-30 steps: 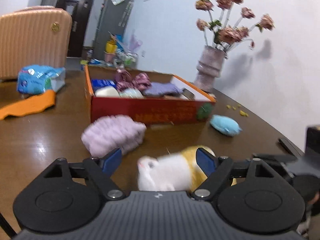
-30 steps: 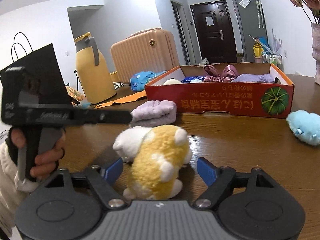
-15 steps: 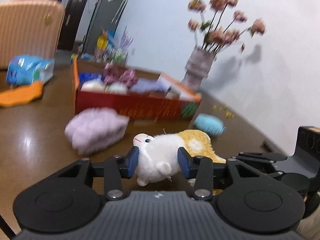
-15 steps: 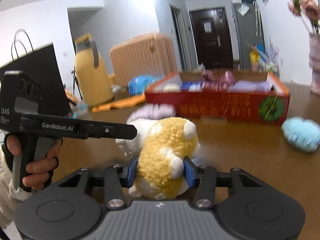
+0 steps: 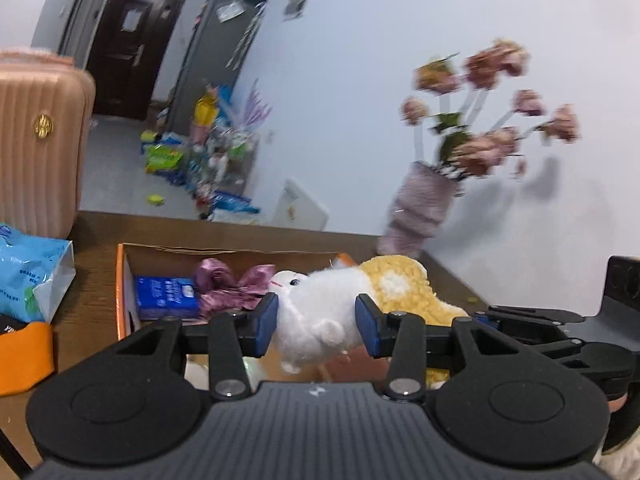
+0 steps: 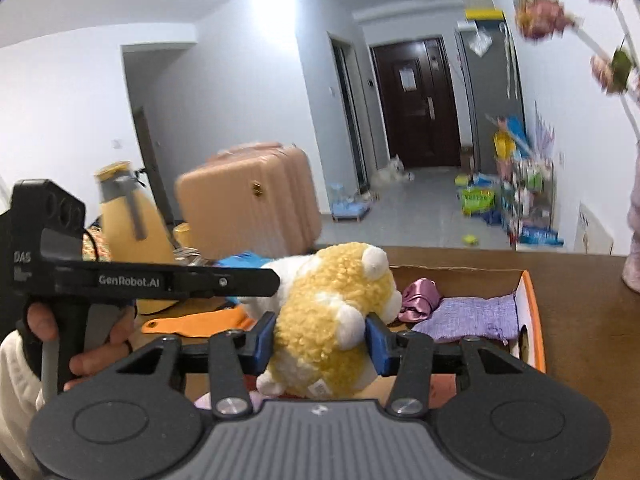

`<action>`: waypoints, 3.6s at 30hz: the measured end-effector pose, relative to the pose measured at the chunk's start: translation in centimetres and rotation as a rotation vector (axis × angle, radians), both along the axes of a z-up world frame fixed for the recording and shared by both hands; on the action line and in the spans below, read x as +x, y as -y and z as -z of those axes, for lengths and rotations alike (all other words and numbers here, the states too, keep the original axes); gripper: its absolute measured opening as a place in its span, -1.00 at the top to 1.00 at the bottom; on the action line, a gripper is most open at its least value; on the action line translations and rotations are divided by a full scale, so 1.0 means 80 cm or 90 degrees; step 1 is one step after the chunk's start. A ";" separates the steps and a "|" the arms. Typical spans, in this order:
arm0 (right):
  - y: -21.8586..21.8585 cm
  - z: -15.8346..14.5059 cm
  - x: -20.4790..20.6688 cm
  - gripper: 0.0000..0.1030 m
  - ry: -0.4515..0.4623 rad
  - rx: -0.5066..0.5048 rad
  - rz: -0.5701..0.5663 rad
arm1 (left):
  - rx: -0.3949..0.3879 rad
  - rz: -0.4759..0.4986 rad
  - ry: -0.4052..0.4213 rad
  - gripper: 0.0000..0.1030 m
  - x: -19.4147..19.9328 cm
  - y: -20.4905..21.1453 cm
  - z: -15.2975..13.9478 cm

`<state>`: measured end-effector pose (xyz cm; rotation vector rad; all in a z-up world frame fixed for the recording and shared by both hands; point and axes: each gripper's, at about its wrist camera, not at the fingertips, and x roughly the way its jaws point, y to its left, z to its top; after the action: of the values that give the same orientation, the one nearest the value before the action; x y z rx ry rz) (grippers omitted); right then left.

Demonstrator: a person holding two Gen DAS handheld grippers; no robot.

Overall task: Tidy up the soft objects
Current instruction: 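Carry the plush toy with both tools into the box and open, then withdraw both tools from the box toward the lavender fuzzy headband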

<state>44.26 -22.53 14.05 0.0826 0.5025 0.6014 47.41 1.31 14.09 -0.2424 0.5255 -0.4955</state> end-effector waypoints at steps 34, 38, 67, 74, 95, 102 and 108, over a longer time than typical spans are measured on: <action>-0.008 -0.043 -0.005 -0.57 -0.030 -0.096 0.055 | 0.120 -0.077 -0.044 -0.52 -0.035 -0.010 -0.037; 0.016 -0.078 -0.078 -0.59 0.006 -0.107 0.055 | 0.143 -0.076 -0.015 -0.52 -0.113 -0.010 -0.053; 0.054 0.128 -0.482 -0.89 0.132 -0.061 0.145 | 0.121 -0.201 0.108 -0.88 -0.527 -0.032 0.106; 0.056 0.138 -0.488 -0.89 0.127 -0.062 0.179 | 0.113 -0.197 0.101 -0.88 -0.528 -0.030 0.112; 0.011 0.137 -0.417 -0.89 0.153 -0.057 0.158 | 0.111 -0.185 0.085 -0.88 -0.461 -0.030 0.123; -0.009 0.116 -0.319 -0.89 0.120 -0.035 0.107 | 0.110 -0.171 0.059 -0.87 -0.365 -0.037 0.111; -0.034 0.097 -0.200 -0.86 0.035 0.005 0.027 | 0.064 -0.165 -0.017 -0.71 -0.269 -0.064 0.096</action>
<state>28.25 -19.85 6.27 0.0833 0.4442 0.5620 25.92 6.41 6.44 -0.2179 0.5342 -0.2132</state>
